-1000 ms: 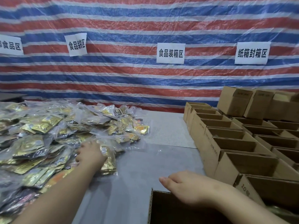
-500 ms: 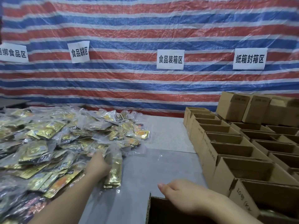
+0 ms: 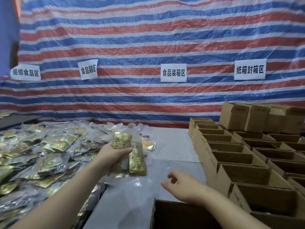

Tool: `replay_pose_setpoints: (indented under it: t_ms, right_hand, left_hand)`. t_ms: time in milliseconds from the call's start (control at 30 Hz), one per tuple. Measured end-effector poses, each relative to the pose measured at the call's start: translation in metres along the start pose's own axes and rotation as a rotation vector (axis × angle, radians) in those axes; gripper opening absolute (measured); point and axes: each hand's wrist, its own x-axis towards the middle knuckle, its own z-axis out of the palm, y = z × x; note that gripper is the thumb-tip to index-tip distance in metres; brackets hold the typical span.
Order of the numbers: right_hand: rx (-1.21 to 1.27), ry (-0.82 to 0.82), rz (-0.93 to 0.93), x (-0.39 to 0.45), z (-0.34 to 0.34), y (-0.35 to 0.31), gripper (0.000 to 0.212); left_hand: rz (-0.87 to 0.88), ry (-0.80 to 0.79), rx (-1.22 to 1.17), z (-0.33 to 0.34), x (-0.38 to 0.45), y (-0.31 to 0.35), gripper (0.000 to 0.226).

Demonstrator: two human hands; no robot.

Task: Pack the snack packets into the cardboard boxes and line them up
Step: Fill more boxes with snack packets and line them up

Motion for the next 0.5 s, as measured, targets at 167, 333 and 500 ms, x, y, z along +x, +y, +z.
replay_pose_setpoints:
  t_ms: [167, 333, 500]
  right_hand:
    - [0.715, 0.231, 0.050, 0.006, -0.039, -0.036, 0.080]
    - [0.956, 0.218, 0.137, 0.005, -0.060, -0.054, 0.070]
    - [1.088, 0.288, 0.023, -0.004, -0.061, -0.037, 0.054]
  left_hand:
    - [0.180, -0.080, -0.103, 0.044, -0.030, 0.046, 0.046]
    - [0.277, -0.095, -0.062, 0.092, -0.047, 0.066, 0.056]
    - [0.214, -0.015, -0.112, 0.120, -0.047, 0.075, 0.066]
